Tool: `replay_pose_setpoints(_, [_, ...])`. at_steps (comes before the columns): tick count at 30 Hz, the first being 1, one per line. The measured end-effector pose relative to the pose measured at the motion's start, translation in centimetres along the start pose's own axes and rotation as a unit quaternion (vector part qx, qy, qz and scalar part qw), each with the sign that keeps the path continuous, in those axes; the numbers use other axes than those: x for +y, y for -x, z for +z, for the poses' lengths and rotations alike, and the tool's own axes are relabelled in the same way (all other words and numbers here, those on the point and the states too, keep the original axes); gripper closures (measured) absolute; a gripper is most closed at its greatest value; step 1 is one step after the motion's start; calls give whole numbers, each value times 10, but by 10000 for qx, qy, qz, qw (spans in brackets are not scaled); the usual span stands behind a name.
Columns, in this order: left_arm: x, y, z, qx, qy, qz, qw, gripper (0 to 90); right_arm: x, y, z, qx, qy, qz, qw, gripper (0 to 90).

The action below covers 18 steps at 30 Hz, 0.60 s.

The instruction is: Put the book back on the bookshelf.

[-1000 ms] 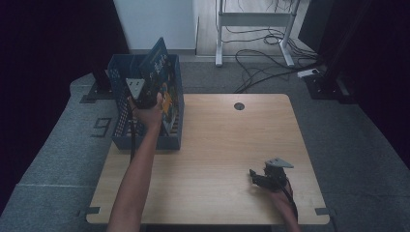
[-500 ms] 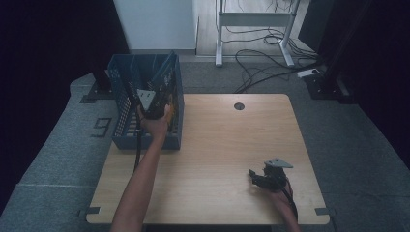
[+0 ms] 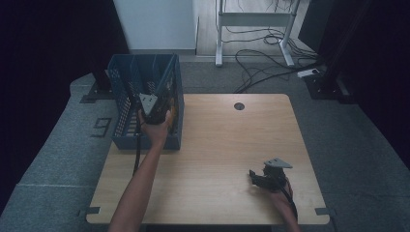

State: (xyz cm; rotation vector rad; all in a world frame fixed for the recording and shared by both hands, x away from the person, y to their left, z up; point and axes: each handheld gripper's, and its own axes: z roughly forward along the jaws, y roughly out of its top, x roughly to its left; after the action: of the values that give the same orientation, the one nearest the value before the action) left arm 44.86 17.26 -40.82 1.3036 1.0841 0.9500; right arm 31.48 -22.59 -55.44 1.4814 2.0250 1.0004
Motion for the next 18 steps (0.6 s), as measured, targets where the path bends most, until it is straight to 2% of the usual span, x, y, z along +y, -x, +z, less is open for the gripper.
replay_pose_setpoints(8, [1,5,-5,-138,-112,163,9997,741,0,-1,0,-17,-17,-25,10000,243])
replay_pose_setpoints(18, [-7,9,-13,-341,-309,297,9985,693,0,-1,0,-23,-19,-34,10000,243])
